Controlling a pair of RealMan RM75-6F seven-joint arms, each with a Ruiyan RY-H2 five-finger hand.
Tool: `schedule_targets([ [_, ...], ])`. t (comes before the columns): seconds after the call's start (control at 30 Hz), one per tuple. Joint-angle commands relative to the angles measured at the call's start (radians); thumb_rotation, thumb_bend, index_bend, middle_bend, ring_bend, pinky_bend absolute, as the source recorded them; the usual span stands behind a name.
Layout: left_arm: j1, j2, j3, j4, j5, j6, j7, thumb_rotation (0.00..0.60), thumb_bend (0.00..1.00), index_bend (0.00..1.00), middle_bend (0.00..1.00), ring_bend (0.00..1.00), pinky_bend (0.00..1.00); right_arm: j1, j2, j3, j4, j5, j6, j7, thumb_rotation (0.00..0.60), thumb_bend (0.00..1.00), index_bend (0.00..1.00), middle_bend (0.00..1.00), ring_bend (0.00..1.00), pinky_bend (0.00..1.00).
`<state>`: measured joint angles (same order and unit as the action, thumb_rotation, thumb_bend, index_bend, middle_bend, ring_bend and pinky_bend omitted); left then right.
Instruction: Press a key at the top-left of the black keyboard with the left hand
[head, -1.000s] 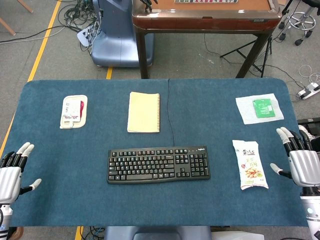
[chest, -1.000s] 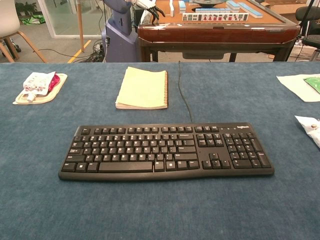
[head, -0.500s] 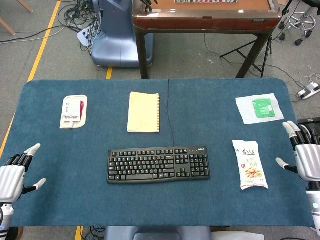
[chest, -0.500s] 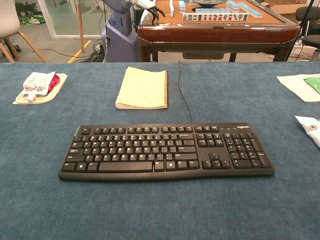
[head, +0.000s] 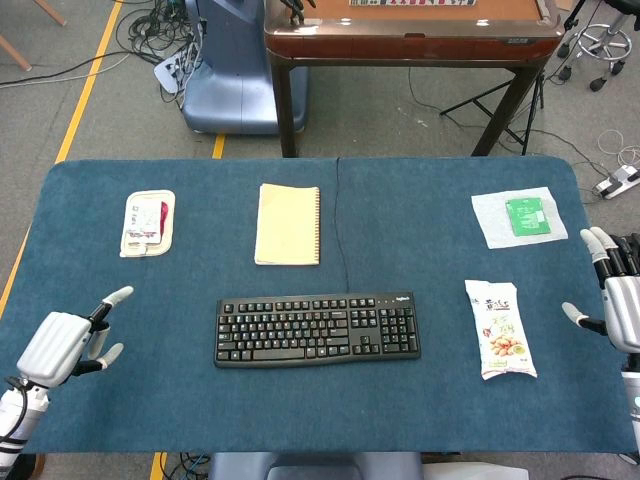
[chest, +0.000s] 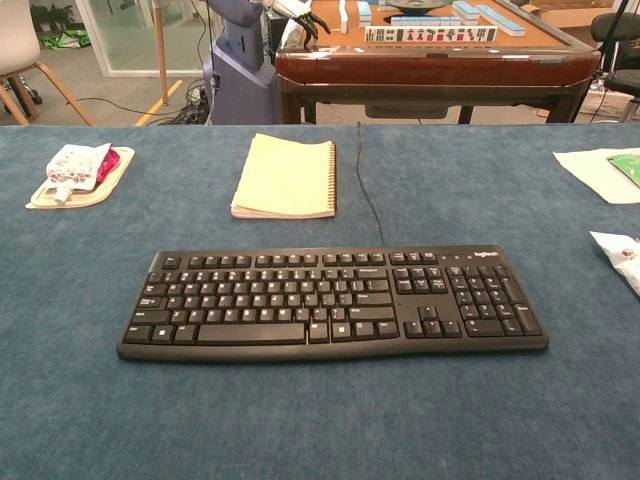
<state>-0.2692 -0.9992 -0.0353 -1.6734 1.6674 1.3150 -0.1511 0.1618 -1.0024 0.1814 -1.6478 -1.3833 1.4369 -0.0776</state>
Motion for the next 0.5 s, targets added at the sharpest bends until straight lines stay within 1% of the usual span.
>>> schedule_targets([
  [0.03,-0.09,0.031,0.022,-0.022,0.063,-0.112,-0.052,0.6,0.41,0.16,0.97,0.94,1.0,0.006,0.001,0.001,-0.009,0.0,-0.005,-0.009,0.6,0.02,0.01,0.08,0.1,0.04],
  [0.17,-0.152,0.03,0.033,-0.037,0.084,-0.196,-0.065,0.6,0.5,0.15,1.0,0.99,1.0,0.011,0.001,-0.003,-0.019,-0.007,-0.008,-0.021,0.6,0.02,0.01,0.08,0.1,0.04],
  [0.23,-0.182,0.027,0.04,-0.037,0.084,-0.249,-0.051,0.6,0.56,0.14,1.0,1.0,1.0,0.01,-0.001,-0.005,-0.02,-0.007,-0.007,-0.022,0.6,0.02,0.01,0.08,0.1,0.04],
  [0.3,-0.207,0.023,0.047,-0.039,0.077,-0.299,-0.029,0.6,0.58,0.14,1.0,1.0,1.0,0.009,-0.002,-0.006,-0.02,-0.004,-0.006,-0.023,0.6,0.02,0.01,0.08,0.1,0.04],
  [0.5,-0.26,-0.004,0.065,-0.058,0.063,-0.388,-0.001,0.6,0.59,0.13,1.0,1.0,1.0,0.011,-0.01,-0.008,-0.014,0.002,-0.008,-0.027,0.6,0.02,0.01,0.08,0.1,0.04],
])
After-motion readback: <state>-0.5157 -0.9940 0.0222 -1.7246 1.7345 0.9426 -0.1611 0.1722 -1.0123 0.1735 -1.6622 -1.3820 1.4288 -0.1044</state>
